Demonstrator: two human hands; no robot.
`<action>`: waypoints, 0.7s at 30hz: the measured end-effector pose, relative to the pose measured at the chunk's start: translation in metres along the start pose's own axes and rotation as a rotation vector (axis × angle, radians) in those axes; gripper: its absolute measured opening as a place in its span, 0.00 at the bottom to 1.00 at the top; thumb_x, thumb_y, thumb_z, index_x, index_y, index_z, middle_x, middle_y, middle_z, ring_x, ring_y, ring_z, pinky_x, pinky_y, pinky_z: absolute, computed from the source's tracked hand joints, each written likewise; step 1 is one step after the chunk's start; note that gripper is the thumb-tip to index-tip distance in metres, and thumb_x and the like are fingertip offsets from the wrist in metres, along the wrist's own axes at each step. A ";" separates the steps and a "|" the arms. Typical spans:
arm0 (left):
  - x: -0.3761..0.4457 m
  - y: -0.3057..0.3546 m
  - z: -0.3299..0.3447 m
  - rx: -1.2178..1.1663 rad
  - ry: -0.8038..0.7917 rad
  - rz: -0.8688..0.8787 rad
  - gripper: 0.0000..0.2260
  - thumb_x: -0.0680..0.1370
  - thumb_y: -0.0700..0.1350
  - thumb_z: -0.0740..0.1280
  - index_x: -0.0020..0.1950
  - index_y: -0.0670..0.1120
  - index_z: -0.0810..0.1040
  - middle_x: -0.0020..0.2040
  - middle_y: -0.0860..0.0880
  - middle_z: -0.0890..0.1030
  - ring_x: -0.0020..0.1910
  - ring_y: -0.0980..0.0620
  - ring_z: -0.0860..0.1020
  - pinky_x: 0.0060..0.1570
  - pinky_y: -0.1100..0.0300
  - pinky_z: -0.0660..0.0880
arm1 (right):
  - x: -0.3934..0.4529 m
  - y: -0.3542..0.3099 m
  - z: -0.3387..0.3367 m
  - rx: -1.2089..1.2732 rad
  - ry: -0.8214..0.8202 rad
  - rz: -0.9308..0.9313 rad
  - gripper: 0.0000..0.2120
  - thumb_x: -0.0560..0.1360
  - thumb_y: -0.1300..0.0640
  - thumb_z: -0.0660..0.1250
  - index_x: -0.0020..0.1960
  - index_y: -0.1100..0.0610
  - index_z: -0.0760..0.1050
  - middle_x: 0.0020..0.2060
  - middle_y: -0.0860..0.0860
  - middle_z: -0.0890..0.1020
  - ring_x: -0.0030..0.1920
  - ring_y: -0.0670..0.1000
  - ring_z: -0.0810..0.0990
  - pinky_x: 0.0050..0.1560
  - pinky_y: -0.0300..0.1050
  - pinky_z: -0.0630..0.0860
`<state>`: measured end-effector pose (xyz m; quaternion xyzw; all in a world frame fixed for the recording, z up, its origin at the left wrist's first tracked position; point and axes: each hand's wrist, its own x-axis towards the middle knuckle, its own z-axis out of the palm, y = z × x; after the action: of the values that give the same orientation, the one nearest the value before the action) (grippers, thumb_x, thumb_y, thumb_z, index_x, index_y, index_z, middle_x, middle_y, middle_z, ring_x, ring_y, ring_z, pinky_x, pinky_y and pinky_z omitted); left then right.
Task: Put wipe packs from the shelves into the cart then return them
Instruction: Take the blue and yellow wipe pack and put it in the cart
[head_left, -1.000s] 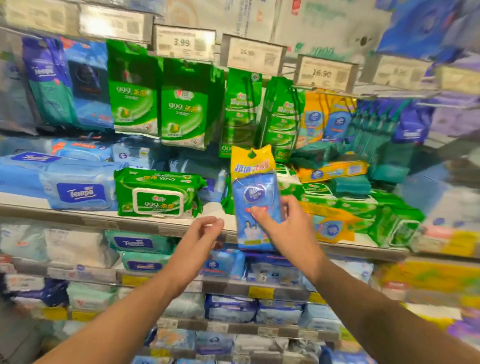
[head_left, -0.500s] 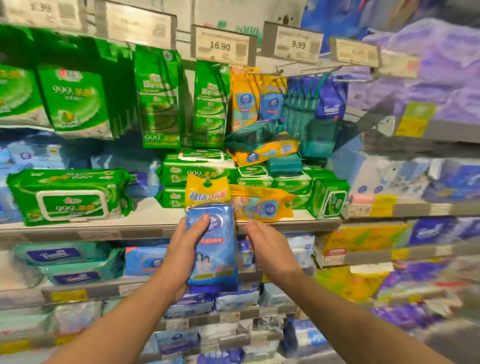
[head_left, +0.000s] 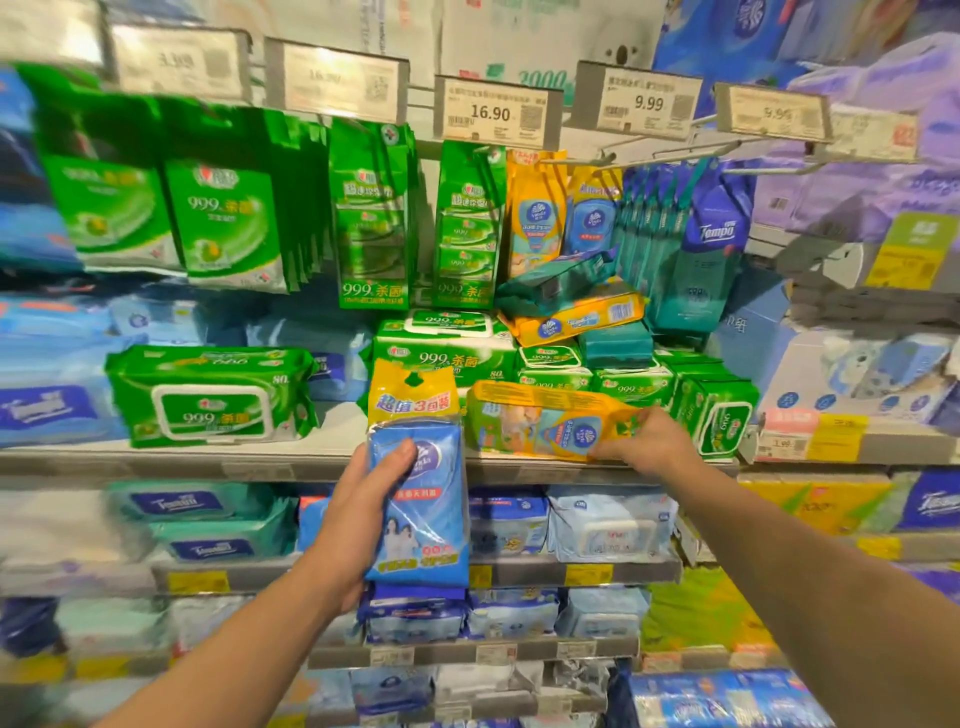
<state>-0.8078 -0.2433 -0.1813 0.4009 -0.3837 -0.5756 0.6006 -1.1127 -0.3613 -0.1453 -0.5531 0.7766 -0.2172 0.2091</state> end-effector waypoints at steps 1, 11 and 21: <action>-0.001 0.001 -0.002 0.002 0.009 0.002 0.20 0.74 0.55 0.69 0.65 0.52 0.77 0.59 0.42 0.84 0.56 0.38 0.83 0.58 0.36 0.78 | 0.003 0.001 0.002 0.021 -0.024 0.007 0.39 0.51 0.37 0.82 0.54 0.54 0.72 0.51 0.50 0.79 0.55 0.57 0.79 0.56 0.53 0.78; -0.004 0.010 -0.014 0.041 0.046 0.030 0.15 0.79 0.51 0.65 0.65 0.53 0.77 0.58 0.47 0.85 0.54 0.45 0.85 0.49 0.48 0.83 | -0.001 -0.011 0.020 0.170 -0.066 -0.195 0.24 0.61 0.50 0.83 0.51 0.50 0.76 0.48 0.49 0.85 0.49 0.53 0.83 0.55 0.54 0.80; 0.000 0.015 -0.025 -0.009 0.120 0.016 0.18 0.76 0.54 0.68 0.65 0.51 0.78 0.58 0.43 0.85 0.54 0.39 0.84 0.52 0.43 0.81 | -0.003 -0.050 0.001 0.758 -0.165 -0.171 0.13 0.66 0.62 0.79 0.48 0.55 0.80 0.47 0.53 0.87 0.45 0.53 0.84 0.46 0.48 0.80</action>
<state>-0.7795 -0.2426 -0.1771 0.4290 -0.3473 -0.5475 0.6289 -1.0729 -0.3730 -0.1176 -0.5152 0.5731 -0.4598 0.4412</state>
